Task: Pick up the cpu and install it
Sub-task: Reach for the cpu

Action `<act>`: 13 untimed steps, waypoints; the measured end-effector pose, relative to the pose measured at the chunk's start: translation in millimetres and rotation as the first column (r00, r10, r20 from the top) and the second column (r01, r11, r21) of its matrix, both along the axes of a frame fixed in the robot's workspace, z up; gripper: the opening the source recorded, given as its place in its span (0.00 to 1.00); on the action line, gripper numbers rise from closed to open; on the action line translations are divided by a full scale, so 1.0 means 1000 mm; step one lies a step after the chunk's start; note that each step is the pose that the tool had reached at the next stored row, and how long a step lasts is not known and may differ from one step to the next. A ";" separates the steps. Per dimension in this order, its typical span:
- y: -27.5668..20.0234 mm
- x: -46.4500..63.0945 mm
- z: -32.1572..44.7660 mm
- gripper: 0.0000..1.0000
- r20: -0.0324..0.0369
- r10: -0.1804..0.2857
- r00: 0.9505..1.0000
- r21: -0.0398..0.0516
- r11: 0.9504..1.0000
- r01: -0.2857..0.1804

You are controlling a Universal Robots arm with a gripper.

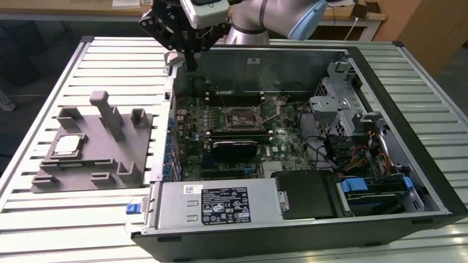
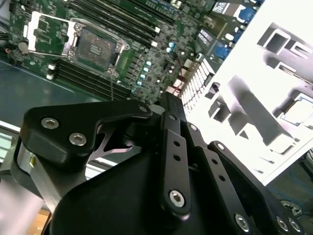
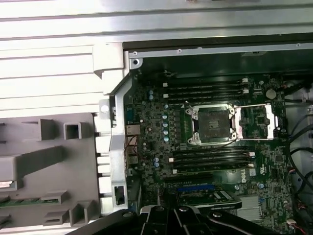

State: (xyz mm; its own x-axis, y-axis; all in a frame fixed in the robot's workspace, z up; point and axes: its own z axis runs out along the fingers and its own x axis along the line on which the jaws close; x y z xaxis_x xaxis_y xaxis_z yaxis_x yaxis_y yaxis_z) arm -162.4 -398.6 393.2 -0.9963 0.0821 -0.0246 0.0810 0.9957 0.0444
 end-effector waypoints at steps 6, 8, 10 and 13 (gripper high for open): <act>0.0000 -0.011 0.0000 0.11 0.000 -0.002 1.000 0.000 1.000 0.002; 0.0001 -0.015 0.0000 0.11 0.000 -0.003 1.000 0.000 1.000 0.003; 0.0001 -0.020 0.0000 0.11 0.000 -0.004 1.000 0.000 1.000 0.004; 0.0001 -0.026 0.0000 0.11 0.000 -0.005 1.000 0.000 1.000 0.005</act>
State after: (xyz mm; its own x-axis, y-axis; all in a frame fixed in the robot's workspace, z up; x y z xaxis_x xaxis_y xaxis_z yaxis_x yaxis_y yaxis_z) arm -188.5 -398.5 393.2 -0.9959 0.0871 -0.0246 0.0859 0.9953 0.0444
